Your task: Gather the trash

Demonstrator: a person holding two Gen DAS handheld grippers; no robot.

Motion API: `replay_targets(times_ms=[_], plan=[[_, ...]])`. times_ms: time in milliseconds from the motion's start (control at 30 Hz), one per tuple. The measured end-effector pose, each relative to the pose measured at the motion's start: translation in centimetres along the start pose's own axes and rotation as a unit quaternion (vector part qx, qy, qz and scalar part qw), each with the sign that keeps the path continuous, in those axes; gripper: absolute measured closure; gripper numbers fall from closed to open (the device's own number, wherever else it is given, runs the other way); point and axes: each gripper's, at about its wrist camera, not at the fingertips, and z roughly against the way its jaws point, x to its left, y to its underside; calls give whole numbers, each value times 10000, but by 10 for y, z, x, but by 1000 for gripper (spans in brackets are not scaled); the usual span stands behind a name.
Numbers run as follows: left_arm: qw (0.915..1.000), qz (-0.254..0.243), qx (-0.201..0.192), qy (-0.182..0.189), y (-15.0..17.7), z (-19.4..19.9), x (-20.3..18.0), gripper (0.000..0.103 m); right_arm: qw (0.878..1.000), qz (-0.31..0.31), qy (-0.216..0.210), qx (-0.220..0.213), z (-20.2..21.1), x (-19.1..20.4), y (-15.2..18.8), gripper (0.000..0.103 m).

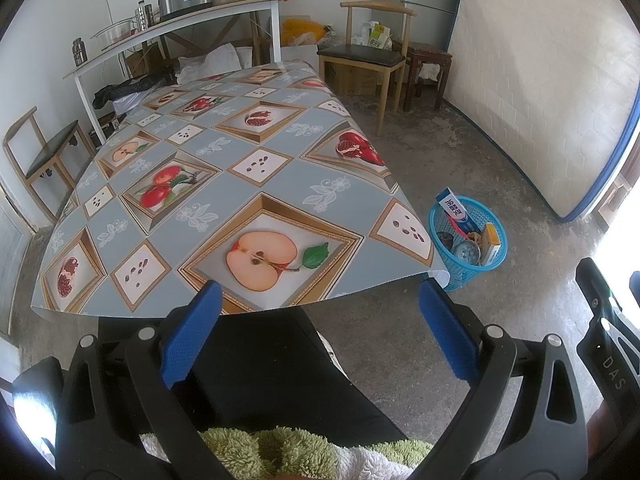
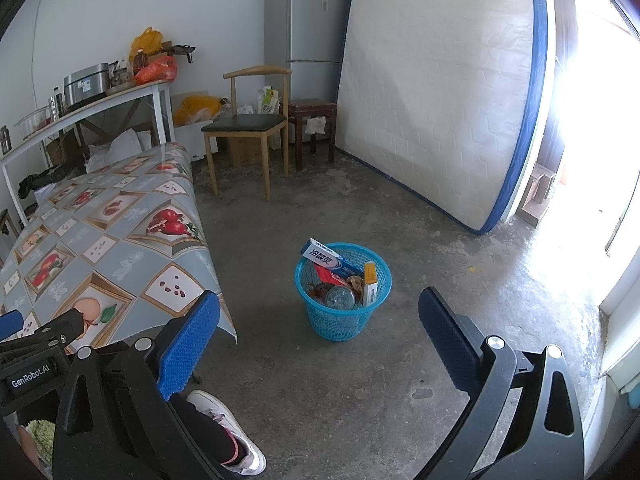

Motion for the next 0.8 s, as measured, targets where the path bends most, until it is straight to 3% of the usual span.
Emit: replay_targets(times_ms=[800], plan=[[10000,-3,16,1,-1,-1,0,8,10000,-4,5,4,1,1,1,6]])
